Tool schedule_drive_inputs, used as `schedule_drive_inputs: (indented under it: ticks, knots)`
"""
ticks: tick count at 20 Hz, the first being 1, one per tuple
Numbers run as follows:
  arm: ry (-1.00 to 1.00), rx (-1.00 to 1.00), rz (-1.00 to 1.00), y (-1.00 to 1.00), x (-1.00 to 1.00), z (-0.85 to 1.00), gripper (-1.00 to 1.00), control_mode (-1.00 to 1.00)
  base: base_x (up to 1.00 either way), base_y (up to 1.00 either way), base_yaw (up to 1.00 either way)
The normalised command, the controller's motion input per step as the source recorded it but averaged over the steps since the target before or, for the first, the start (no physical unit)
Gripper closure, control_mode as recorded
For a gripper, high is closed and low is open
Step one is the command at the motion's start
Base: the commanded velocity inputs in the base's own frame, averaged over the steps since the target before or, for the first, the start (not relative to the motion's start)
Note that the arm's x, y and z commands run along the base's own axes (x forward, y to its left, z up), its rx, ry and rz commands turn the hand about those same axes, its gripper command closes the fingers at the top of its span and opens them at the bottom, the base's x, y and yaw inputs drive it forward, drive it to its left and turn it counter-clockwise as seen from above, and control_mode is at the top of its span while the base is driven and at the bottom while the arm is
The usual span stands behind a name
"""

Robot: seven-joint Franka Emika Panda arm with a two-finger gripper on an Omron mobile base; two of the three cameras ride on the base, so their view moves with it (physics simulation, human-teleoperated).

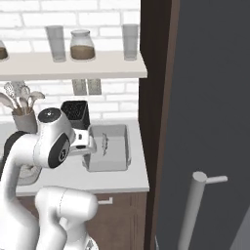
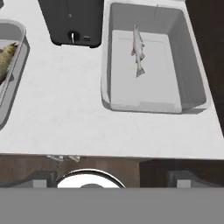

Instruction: Place one lemon and one fish in each tupperware on the nearby counter, to pack two identical lunches.

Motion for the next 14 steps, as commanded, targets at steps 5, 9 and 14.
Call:
schedule_drive_inputs:
  ticks: [5, 9, 14]
  knots:
    - [0.00, 0.00, 0.00, 0.00, 0.00, 0.00, -1.00, 1.00, -1.00, 0.00, -0.05]
    - [0.00, 0.00, 0.00, 0.00, 0.00, 0.00, -1.00, 1.00, -1.00, 0.00, -0.06]
    - [0.00, 0.00, 0.00, 0.00, 0.00, 0.00, -1.00, 1.00, -1.00, -0.10, -0.14]
